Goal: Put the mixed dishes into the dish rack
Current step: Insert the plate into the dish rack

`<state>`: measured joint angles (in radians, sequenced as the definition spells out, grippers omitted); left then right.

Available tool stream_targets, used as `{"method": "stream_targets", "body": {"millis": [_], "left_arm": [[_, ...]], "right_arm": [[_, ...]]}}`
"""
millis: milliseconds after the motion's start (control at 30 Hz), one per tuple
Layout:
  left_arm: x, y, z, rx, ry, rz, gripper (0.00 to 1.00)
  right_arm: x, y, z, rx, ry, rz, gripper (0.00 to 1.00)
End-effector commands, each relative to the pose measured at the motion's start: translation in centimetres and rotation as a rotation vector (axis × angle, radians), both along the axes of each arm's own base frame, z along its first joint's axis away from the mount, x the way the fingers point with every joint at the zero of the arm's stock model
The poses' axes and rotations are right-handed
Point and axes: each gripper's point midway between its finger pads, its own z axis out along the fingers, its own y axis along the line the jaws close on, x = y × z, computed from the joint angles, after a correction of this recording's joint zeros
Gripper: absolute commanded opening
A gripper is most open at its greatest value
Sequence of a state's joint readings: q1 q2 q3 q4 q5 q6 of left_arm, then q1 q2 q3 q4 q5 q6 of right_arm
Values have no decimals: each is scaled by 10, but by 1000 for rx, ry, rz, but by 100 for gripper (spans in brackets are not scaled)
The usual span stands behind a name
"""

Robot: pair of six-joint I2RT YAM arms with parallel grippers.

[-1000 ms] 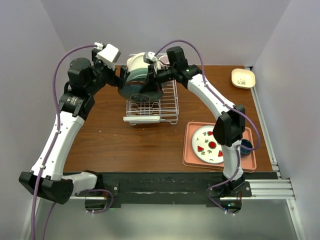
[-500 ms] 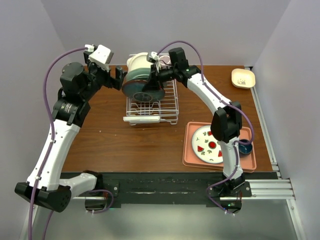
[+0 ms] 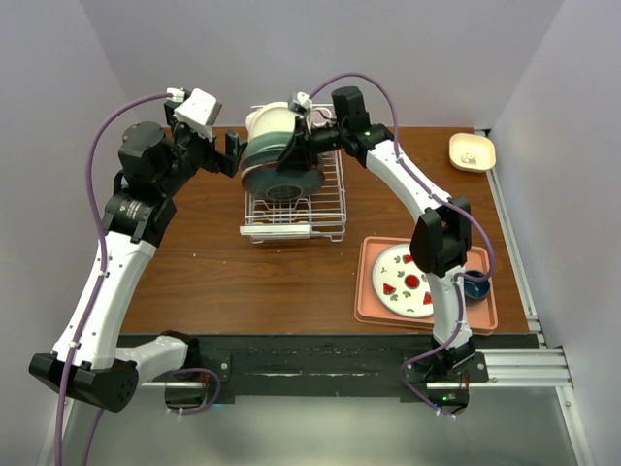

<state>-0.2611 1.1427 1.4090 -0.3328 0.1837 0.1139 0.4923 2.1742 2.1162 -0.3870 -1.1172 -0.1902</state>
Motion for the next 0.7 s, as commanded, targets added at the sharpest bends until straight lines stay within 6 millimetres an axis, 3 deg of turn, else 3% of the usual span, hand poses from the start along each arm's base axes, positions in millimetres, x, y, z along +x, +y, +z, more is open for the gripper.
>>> {"method": "stream_targets", "body": {"millis": [0, 233, 400, 433, 500, 533, 600, 633, 667], "left_arm": [[-3, -5, 5, -30, -3, -28, 93], [-5, -10, -1, -33, 14, -53, 93], [-9, -20, -11, -38, 50, -113, 93], [-10, -22, -16, -49, 69, -125, 93], [-15, -29, -21, -72, 102, -162, 93], [-16, -31, -24, -82, 119, -168, 93], [-19, -33, -27, -127, 153, -168, 93], [-19, -33, -32, -140, 172, -158, 93], [-21, -30, -32, -161, 181, -135, 93]], "right_arm": [[2, 4, 49, 91, -105, 17, 40], [3, 3, 55, 98, -102, 3, 47], [1, -2, 69, 100, -129, -33, 64], [4, -6, 80, 100, -150, -74, 66], [7, -13, 83, 93, -138, -124, 74], [11, -21, 97, 105, -165, -173, 76], [15, -31, 97, 100, -133, -245, 80], [21, -42, 113, 116, -170, -315, 81], [22, -48, 106, 106, -135, -353, 82]]}}
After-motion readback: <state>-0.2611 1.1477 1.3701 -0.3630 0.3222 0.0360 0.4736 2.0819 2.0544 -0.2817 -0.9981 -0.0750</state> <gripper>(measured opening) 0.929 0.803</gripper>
